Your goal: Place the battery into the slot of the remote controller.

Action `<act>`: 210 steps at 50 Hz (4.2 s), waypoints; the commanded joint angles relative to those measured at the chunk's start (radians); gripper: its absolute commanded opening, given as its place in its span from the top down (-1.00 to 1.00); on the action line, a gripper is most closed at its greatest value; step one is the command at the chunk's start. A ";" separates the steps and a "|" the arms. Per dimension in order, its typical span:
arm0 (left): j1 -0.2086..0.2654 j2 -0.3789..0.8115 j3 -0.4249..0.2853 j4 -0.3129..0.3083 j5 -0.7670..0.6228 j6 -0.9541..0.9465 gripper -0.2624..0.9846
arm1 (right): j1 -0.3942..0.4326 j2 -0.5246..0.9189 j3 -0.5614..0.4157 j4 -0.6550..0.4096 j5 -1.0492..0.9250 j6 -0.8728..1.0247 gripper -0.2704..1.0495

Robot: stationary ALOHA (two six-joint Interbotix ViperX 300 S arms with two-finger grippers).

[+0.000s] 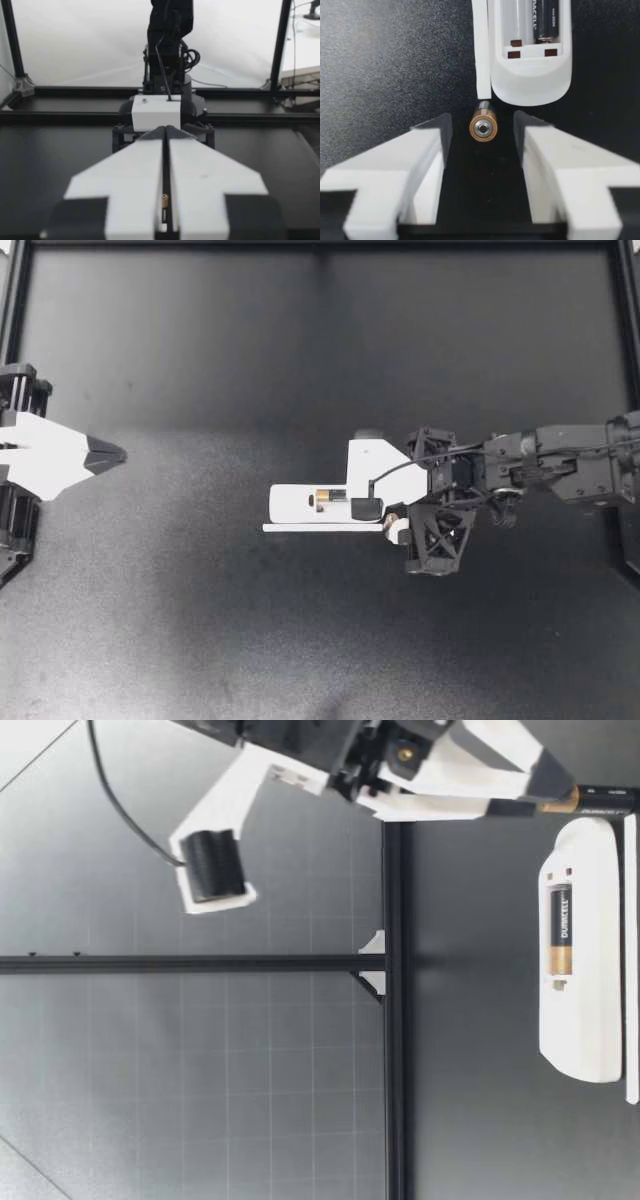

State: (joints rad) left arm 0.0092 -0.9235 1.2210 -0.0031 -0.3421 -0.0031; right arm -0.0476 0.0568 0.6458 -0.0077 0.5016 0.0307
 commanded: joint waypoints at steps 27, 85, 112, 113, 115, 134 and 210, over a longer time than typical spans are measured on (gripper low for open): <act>0.002 0.006 -0.008 0.000 -0.005 -0.003 0.86 | 0.005 0.003 -0.026 -0.002 -0.003 0.005 0.40; 0.066 0.902 -0.457 -0.006 0.388 0.009 0.87 | -0.040 -0.028 0.267 0.000 -0.890 -0.006 0.45; 0.066 1.043 -0.488 -0.008 0.345 -0.003 0.87 | -0.044 0.038 0.279 -0.002 -0.985 -0.005 0.45; 0.066 1.046 -0.488 -0.009 0.345 -0.003 0.87 | -0.044 0.041 0.279 -0.002 -0.986 -0.005 0.45; 0.066 1.051 -0.488 -0.009 0.350 -0.005 0.87 | -0.046 0.046 0.279 0.000 -0.988 -0.005 0.45; 0.066 1.051 -0.486 -0.014 0.354 -0.006 0.87 | -0.052 0.071 0.268 -0.002 -0.974 -0.006 0.45; 0.066 1.043 -0.477 -0.025 0.354 -0.009 0.87 | -0.017 -0.078 0.278 0.051 -0.896 0.514 0.00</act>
State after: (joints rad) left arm 0.0721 0.1381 0.7501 -0.0245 0.0092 -0.0107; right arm -0.0660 0.0261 0.9035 0.0399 -0.3390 0.4264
